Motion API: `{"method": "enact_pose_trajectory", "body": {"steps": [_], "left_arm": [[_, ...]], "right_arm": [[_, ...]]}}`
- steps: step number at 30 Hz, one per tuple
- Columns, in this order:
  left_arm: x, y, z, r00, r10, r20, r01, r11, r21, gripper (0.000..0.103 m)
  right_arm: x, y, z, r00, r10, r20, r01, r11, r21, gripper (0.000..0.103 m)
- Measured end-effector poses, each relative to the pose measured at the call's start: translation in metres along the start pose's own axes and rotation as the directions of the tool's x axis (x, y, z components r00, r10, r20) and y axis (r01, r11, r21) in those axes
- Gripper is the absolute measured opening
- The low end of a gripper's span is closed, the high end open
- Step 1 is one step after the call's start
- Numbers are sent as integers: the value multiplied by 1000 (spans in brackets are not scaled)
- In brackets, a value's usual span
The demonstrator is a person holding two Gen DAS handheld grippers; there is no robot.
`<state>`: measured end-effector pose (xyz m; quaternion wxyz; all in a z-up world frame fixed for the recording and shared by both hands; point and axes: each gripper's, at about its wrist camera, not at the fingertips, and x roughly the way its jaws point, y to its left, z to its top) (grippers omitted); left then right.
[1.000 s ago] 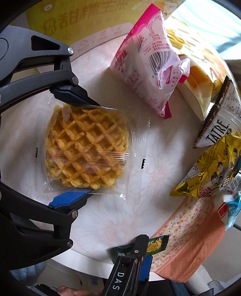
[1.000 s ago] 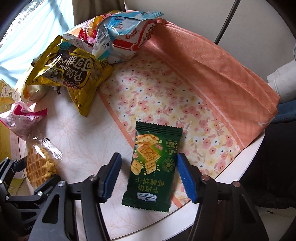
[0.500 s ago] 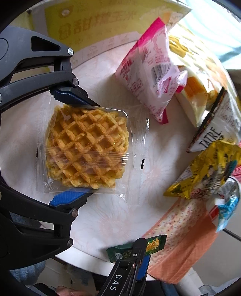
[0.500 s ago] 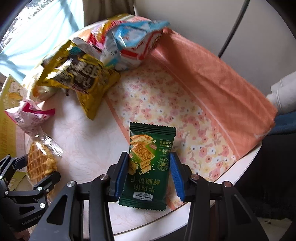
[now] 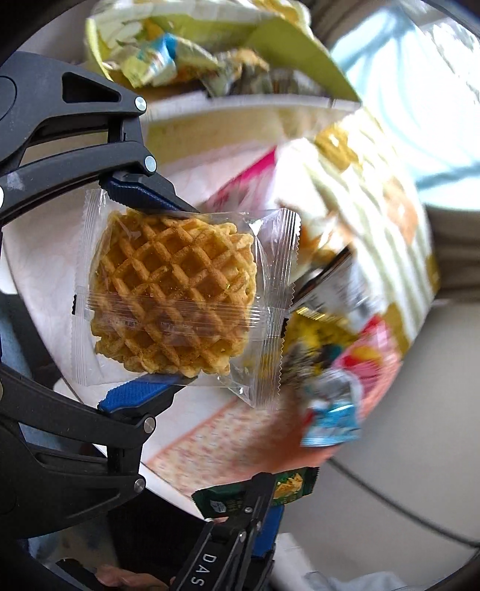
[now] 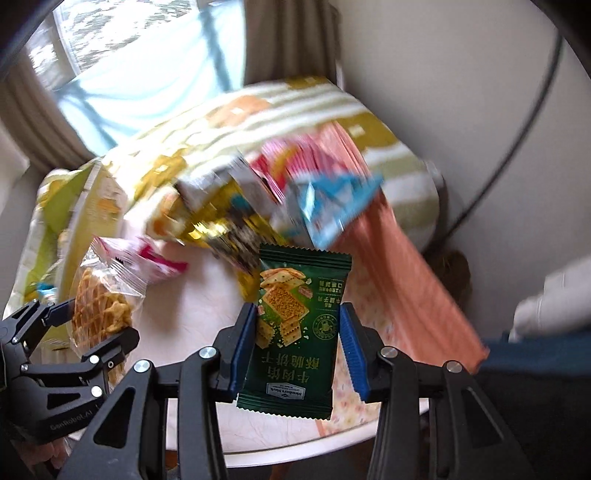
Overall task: Organize snacks
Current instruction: 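Carry waffle and cracker packs over the yellow box and open both tools to drop them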
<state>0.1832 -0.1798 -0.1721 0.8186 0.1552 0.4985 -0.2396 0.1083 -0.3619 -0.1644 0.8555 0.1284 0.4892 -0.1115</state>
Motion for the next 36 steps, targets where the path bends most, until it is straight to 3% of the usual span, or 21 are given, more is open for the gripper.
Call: {"method": "enact_pose_trajectory", "body": {"steps": [4,9,13,17,23,26,36], "left_arm": [[-39,14,11,995,67,73,-59,993,-104,74],[-87,52,20,975,153,160,-109,960,-256,74],[-114,100,19,954,226,196,-153,932,-328,74],[-128,151,10,945,262,195,-174,909,-379,74],[-131,226,-14,944,287,166,-188,877,-443,74],[-123,257,-28,952,270,144,-175,867,-466,74],[-64,305,-50,980,183,73,-130,881,-455,75]], "right_arm": [[-13,8,31,996,75,45,-70,992,-102,41],[-27,36,62,982,169,87,-150,969,-194,41],[-34,80,77,968,223,117,-185,944,-273,41],[-38,131,82,951,282,128,-230,919,-319,41],[-26,205,85,930,355,98,-297,881,-368,41],[-16,239,80,925,373,77,-320,870,-375,41],[16,301,57,950,311,33,-274,879,-390,41]]}}
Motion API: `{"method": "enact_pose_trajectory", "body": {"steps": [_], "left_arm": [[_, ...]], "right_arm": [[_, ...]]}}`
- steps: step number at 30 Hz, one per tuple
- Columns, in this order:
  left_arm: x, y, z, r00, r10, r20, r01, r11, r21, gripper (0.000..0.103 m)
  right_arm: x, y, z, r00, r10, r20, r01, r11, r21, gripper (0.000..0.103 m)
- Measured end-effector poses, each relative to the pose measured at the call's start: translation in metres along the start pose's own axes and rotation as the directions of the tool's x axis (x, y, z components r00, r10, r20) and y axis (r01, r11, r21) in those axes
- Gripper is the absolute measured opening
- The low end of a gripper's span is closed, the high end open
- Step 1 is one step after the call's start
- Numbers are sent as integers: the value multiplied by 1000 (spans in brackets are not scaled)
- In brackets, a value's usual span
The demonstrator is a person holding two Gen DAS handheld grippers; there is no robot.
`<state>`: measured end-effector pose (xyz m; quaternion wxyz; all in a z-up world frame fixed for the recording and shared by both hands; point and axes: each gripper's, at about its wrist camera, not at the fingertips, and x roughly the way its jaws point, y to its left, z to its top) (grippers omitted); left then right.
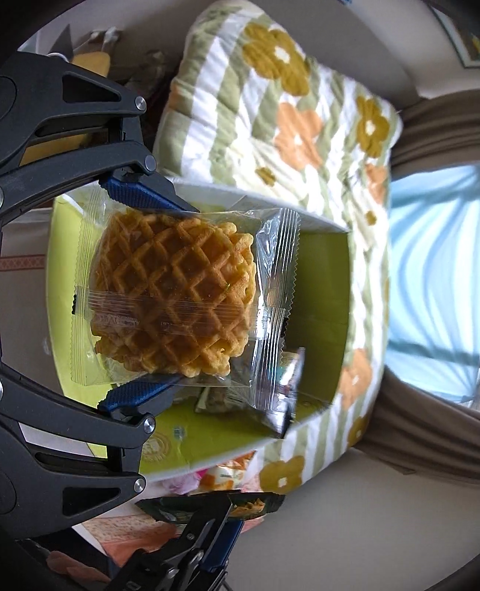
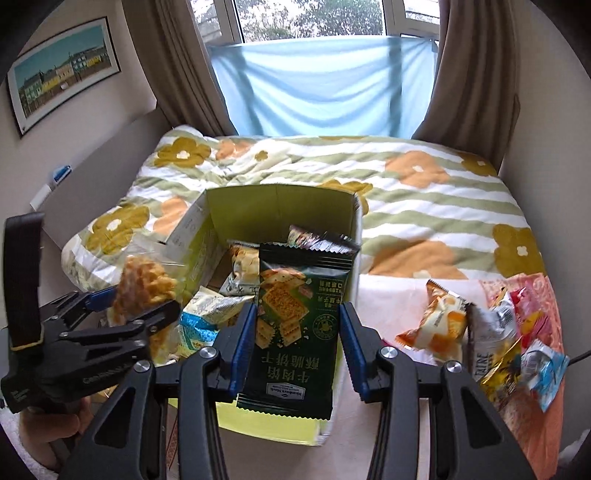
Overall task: Organize snacks
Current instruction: 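Carry waffle and cracker packs over the yellow box and open both tools to drop them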
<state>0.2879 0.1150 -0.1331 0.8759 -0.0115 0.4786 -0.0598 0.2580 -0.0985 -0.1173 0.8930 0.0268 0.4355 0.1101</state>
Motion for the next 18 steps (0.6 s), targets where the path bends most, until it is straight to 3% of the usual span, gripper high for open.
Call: {"method": "enact_pose_trajectory", "body": {"steps": [3,5,11,18], "left_arm": [[15,1,-2,997,-32,-65,32,999,-1,83],[16,0,-3,997,-30,-72,30,1000,2,103],[0,-4,-6,998,52,-37,-50,997,52,103],[-21,10,-21,997,76,-16,-77,997,-24,103]], "right_arm": [[5,2,0,1000,-11,-11,11,1000,-6,41],[8,2,2,1000,-13,-15,13,1000,1,41],[12,-4,5,999,16,-38,-16,1000,5,41],[29,1,-2,991,81,-107,-81,997,-1,41]]}}
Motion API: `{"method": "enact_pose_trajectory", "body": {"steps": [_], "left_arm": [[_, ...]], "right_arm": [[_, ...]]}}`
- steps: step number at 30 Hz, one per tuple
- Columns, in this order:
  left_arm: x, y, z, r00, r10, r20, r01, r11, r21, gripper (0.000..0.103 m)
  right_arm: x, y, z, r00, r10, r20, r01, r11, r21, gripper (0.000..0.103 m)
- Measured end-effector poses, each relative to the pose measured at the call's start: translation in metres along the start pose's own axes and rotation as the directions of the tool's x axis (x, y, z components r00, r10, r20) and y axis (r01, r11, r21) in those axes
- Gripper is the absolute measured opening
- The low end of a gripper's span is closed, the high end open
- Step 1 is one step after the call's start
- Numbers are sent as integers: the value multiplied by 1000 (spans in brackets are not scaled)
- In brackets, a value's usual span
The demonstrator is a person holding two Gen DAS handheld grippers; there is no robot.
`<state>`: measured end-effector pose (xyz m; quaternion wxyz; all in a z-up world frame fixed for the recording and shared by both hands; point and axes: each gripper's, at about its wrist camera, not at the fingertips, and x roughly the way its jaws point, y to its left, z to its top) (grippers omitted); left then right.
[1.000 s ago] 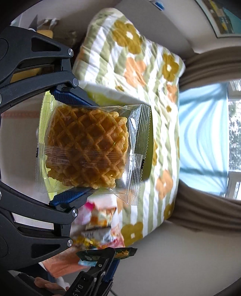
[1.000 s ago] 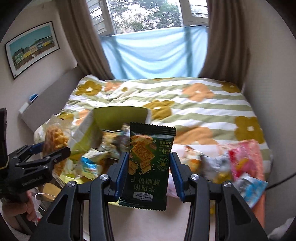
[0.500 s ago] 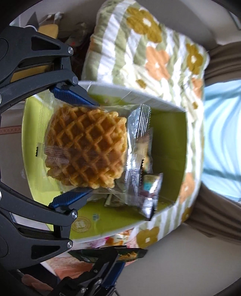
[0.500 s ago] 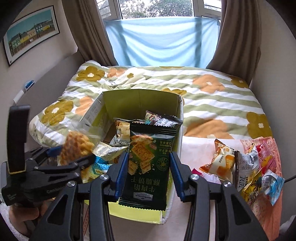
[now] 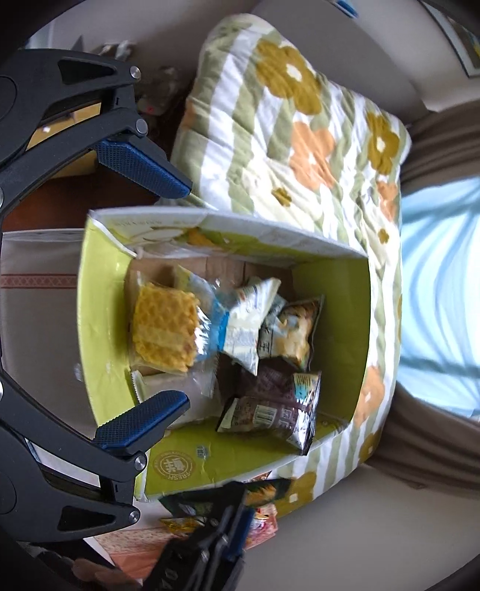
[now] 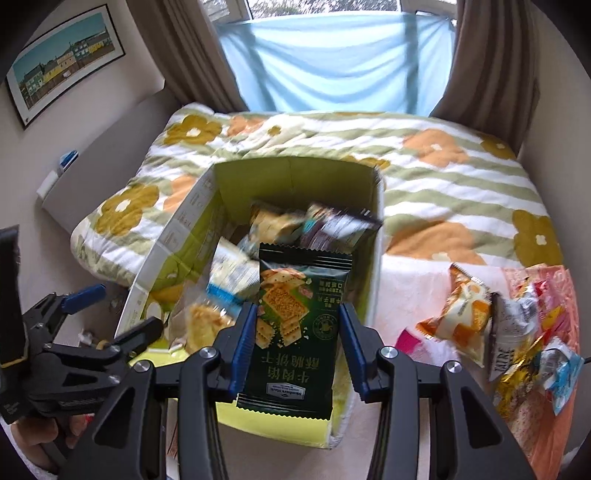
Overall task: Organize snacks
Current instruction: 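Carry waffle and cracker packs over the yellow box and open both tools to drop them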
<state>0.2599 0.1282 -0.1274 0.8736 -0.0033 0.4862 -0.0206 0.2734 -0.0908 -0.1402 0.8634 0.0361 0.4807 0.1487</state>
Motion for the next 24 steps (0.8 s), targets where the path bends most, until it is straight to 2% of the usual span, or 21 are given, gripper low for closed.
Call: {"method": "enact_pose_trajectory", "body": {"steps": [9,11,13,14,20,24], "left_arm": [[-11,16,-16,1000,-13,9,14,998,-61,103],[-15,20,-18,1000,-13,20,14,997,-71,103],[-18,23,-21,999,-28,28,30,996,-85,103],[-20,25,-23,999,-37,31,39,995,-93,103],[-23,29,-27,999,-31,33,33,996,-80,103],[-24,29,-25,997,-69,34,71,996,-62,103]], "right_arm": [[23,12,-10,996,65,-58,-65,998,-10,42],[24,17,-12,997,66,-50,-67,997,-29,54],[24,18,-14,997,71,-38,-72,997,-26,90],[23,19,-16,997,75,-31,-76,997,-26,95],[17,22,-24,999,46,-9,-47,998,-34,97],[10,23,-25,999,35,8,-35,999,-17,97]]}}
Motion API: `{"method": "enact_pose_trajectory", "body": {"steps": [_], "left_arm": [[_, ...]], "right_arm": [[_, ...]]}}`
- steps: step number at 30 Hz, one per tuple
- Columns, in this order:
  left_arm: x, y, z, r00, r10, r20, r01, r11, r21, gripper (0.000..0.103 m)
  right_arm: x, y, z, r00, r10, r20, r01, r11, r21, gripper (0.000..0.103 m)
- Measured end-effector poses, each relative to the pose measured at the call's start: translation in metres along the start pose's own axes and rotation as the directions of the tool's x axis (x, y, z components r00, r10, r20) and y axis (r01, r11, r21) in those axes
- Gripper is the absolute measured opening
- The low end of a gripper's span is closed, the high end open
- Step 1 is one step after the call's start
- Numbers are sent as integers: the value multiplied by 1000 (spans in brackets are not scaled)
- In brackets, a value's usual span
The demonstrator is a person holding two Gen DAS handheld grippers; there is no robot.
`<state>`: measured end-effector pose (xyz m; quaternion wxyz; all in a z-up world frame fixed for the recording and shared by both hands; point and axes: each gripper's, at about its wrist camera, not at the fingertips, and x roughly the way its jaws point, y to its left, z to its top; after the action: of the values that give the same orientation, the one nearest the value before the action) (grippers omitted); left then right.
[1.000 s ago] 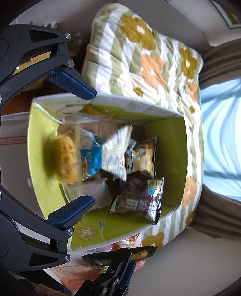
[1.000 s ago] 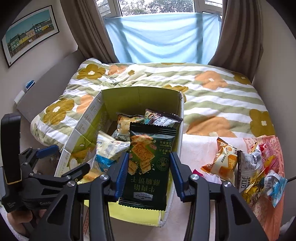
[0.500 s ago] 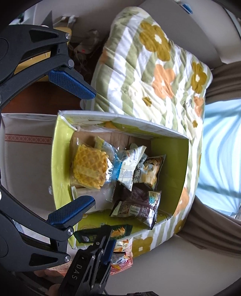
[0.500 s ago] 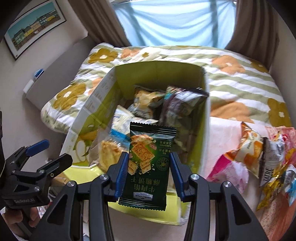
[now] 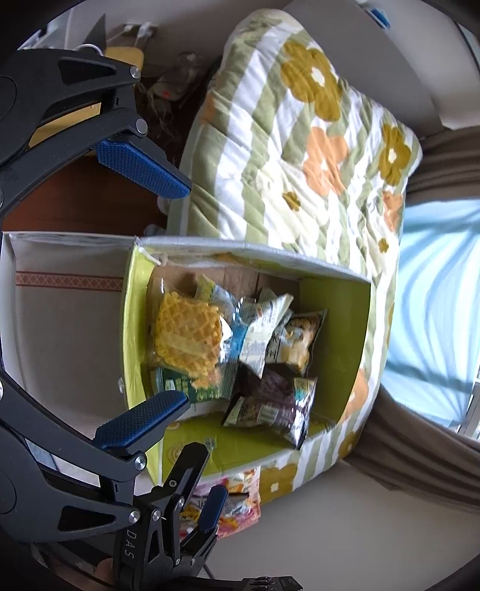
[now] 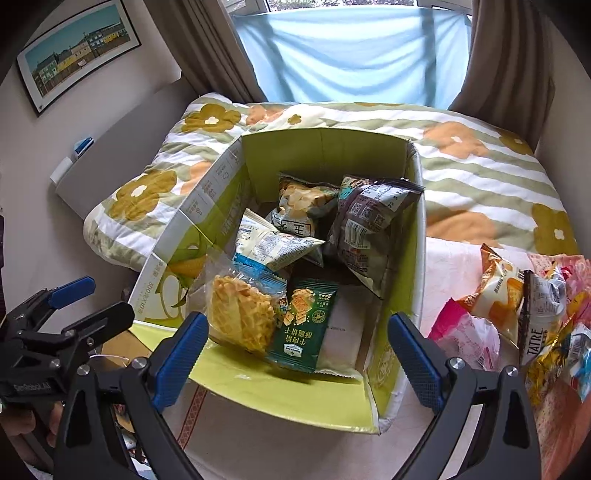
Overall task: Organize snacks
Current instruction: 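Carry waffle and cracker packs over the yellow box and open both tools to drop them, then grasp the gold chip bag with the left tool while the right tool grasps the blue-white bag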
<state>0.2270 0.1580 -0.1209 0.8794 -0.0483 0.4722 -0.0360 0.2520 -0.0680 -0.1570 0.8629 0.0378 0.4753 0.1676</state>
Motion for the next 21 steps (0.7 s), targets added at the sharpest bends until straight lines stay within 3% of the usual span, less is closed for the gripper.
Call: {"method": "enact_pose_trajectory", "body": {"steps": [8,16,21], "left_arm": [[-1,-23,7,995,-97,11,96,990,103,103],[-10,-81,19,984,-177,16,170,966,194,103],[-18,-135,19,979,-203,16,192,948,254,103]], "right_arm": [[-36,-13,-15,995,-93,47,89,993,75,97],[-94,-69,-25,982,-183,49,174,974,143,97],[-136,-118,-28,952,-299,64,290,950,112,97]]}}
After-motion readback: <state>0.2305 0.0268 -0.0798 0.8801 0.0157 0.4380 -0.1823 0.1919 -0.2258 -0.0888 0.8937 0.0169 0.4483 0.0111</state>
